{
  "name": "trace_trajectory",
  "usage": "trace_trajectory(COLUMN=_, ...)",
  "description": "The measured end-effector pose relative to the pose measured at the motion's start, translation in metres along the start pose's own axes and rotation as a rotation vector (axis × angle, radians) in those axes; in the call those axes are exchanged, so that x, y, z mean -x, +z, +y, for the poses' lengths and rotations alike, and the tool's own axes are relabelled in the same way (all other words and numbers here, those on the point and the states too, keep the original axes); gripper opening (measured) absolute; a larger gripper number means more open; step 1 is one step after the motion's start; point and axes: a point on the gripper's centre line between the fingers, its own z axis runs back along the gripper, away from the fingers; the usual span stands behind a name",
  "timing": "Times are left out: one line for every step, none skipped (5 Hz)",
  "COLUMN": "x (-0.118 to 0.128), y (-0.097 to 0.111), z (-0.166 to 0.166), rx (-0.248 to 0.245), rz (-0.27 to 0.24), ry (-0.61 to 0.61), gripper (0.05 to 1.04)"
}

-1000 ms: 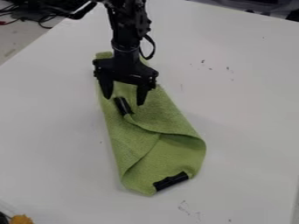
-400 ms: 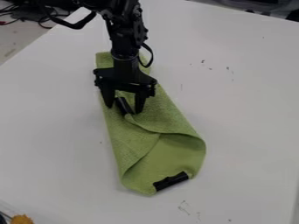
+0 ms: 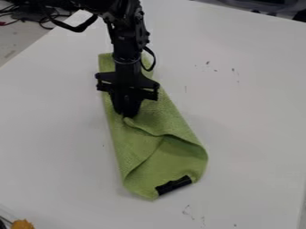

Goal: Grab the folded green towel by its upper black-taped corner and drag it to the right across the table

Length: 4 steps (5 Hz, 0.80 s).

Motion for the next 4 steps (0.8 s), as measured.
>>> trace_trajectory(x=-0.001, y=0.001, z=0.001, rx=-0.009, rz=0.003, ry=-0.001, gripper=0.152)
trace_trajectory(x=-0.005, y=0.005, z=-0.006, rx=-0.035, rz=-0.009, ry=-0.019, gripper=0.084)
trace_trajectory(x=-0.025, y=0.036, z=-0.031, rx=-0.075, rz=-0.093, ry=-0.060, gripper=0.078)
trace_trajectory(x=-0.043, y=0.065, z=-0.058, rx=-0.085, rz=-0.150, ry=-0.085, gripper=0.078)
